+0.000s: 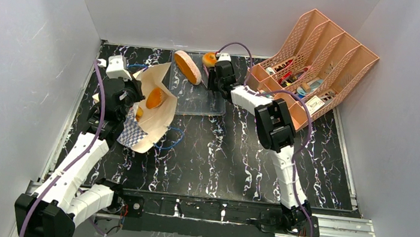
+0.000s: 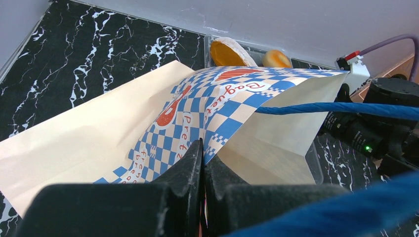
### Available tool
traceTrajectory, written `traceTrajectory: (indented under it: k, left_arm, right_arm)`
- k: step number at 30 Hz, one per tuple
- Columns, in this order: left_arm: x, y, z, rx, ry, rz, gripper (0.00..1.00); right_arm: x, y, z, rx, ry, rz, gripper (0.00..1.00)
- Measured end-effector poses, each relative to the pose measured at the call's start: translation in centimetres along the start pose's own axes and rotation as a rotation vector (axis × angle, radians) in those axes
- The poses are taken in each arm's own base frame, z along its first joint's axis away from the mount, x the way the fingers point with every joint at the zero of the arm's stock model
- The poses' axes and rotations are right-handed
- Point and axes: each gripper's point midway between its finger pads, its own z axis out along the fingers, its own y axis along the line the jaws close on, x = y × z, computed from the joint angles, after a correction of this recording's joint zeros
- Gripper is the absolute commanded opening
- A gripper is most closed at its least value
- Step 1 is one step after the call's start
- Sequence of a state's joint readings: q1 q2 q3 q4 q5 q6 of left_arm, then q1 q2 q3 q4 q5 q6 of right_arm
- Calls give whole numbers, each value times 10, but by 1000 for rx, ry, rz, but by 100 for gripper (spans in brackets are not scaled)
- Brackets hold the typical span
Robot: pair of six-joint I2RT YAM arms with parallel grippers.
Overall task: Take the fake bread out of the paper bag
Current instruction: Move the clamp to the container.
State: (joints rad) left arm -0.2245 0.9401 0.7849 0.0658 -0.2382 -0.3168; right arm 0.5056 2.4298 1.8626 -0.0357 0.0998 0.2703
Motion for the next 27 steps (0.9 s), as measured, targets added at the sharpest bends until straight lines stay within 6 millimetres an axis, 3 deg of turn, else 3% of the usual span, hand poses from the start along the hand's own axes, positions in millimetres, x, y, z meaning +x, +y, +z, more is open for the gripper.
traceTrajectory:
  k: [7, 14, 22, 27]
  left_arm:
    - [0, 0, 0, 1, 0, 0, 0]
    - [0, 0, 0, 1, 1, 0, 0]
    - [0, 0, 0, 2, -3, -1, 0]
    - [1, 1, -2, 2, -7, 0, 0]
  right_arm:
    - [-2, -4, 5, 33, 0, -24, 11]
    - [0, -8, 4, 72, -1, -46, 3]
    - [6, -6, -8, 113, 9, -84, 0]
    - [14, -3, -26, 131, 38, -108, 0]
